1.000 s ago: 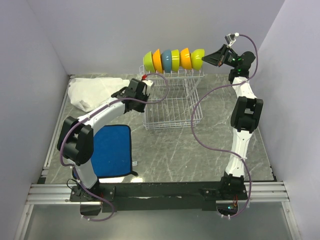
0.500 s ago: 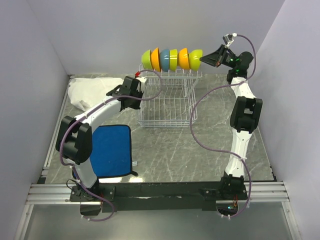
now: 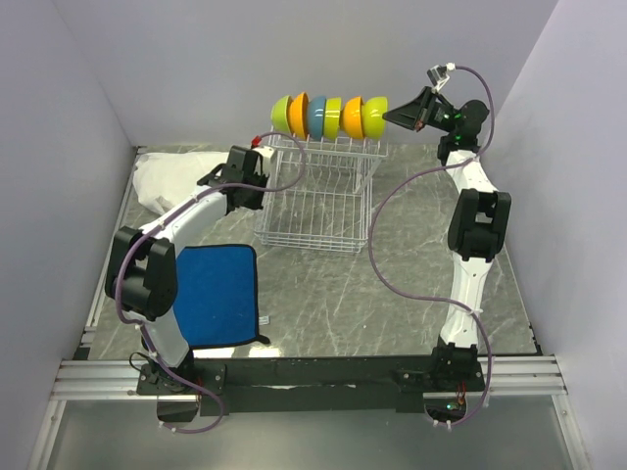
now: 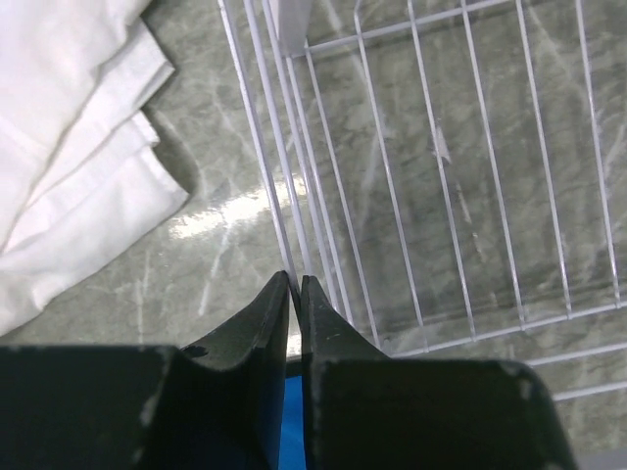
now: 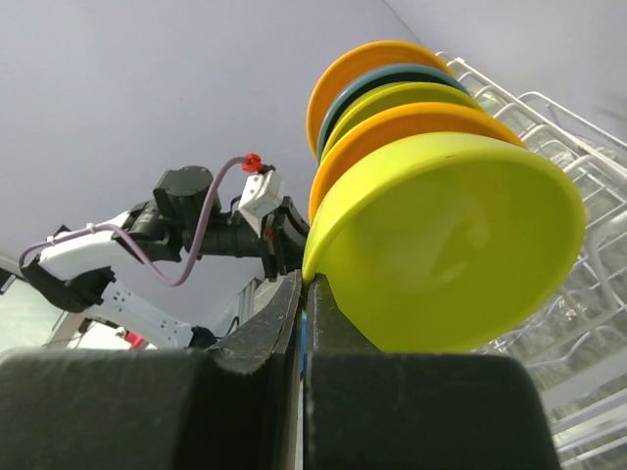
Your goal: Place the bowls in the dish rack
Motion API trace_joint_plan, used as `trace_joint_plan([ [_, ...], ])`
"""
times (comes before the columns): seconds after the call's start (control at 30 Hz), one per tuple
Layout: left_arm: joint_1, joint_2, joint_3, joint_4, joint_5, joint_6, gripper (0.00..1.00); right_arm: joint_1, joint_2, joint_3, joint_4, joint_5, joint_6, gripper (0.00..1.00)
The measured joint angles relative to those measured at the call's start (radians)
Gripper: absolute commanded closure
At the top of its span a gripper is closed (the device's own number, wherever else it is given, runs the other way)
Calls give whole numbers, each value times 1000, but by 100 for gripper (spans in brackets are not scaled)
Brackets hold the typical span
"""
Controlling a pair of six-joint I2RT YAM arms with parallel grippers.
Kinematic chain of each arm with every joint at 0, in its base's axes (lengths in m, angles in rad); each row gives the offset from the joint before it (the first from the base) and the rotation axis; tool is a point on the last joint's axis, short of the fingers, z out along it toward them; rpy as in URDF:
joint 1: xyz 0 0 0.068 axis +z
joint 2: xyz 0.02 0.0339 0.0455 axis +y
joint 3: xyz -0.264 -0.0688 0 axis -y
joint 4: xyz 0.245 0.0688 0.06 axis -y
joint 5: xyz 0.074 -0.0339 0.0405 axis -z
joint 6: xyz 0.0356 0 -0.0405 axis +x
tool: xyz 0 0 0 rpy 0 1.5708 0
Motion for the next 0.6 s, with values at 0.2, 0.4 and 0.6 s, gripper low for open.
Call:
trace_joint_plan([
  [0.2, 24, -9, -22, 30, -6, 48, 81, 10, -1, 3, 2, -4, 3, 100],
  [0.4, 26, -9, -22, 29, -24, 89, 61, 11, 0, 23, -22, -10, -5, 100],
  [0.6, 25, -9, -22, 28, -52, 109, 56, 11, 2, 31, -47, -12, -10, 100],
])
